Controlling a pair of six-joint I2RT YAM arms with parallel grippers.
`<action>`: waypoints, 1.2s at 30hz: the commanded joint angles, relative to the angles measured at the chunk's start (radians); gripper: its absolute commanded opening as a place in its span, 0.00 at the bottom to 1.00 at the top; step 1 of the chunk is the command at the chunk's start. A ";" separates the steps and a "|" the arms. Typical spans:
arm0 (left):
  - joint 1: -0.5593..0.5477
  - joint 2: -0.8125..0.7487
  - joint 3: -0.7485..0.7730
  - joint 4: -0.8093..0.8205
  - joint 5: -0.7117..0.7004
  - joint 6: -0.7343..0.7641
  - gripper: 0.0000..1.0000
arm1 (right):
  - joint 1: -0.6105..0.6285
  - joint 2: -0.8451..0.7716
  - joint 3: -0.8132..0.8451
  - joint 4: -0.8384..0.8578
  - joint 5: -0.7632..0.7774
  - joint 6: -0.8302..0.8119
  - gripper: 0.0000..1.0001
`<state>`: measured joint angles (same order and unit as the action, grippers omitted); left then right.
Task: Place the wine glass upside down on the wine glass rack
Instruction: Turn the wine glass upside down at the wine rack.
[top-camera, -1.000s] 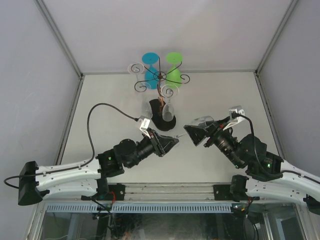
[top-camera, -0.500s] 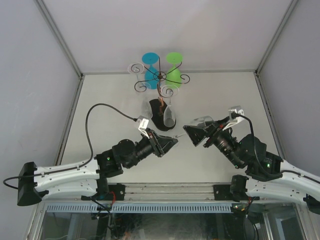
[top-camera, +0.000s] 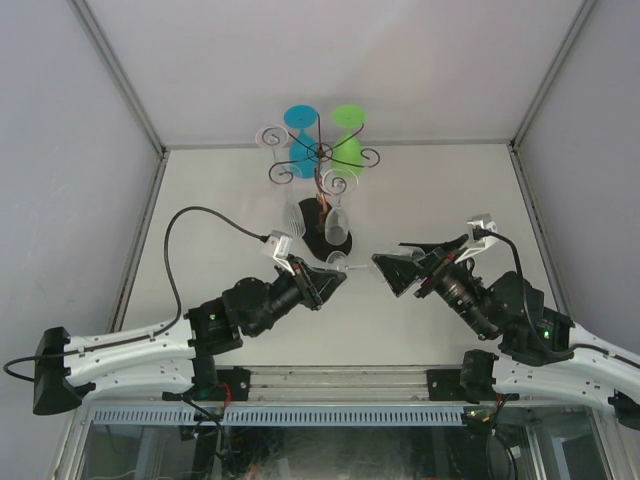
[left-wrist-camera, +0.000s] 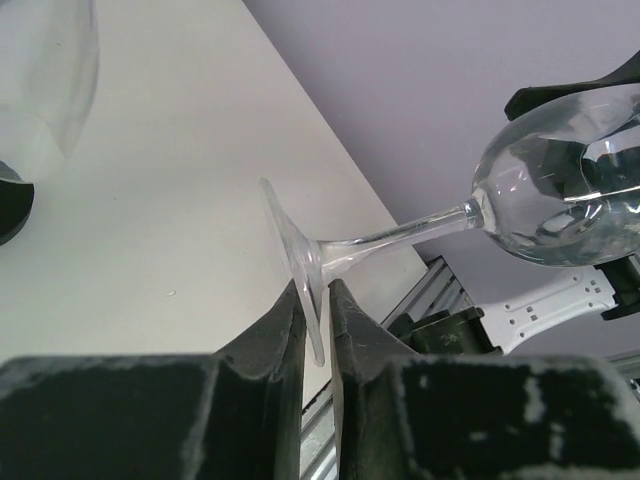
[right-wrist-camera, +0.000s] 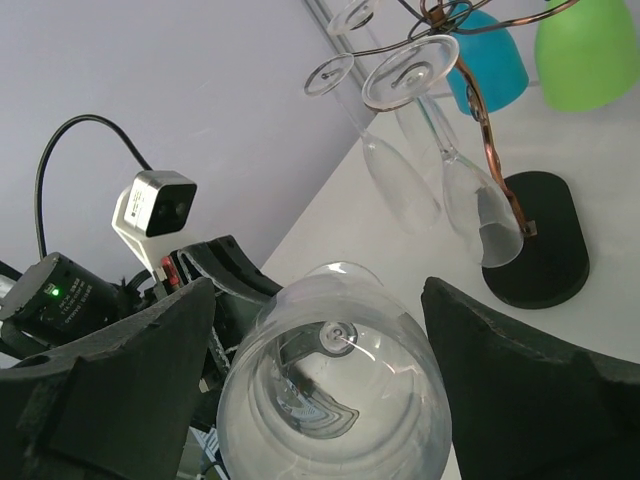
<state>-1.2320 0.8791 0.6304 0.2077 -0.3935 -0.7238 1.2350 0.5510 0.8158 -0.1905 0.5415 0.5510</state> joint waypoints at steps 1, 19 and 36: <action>0.000 -0.022 0.018 0.025 -0.033 0.021 0.00 | 0.011 -0.006 0.011 0.028 0.000 0.016 0.82; 0.000 -0.058 0.026 -0.038 -0.081 0.086 0.00 | 0.011 -0.028 0.014 -0.065 0.030 0.059 0.81; 0.000 -0.095 0.030 -0.079 -0.064 0.196 0.00 | 0.011 -0.049 0.014 -0.132 0.068 0.074 0.81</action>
<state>-1.2324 0.8223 0.6304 0.0925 -0.4423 -0.5762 1.2369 0.5102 0.8158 -0.3122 0.5945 0.6109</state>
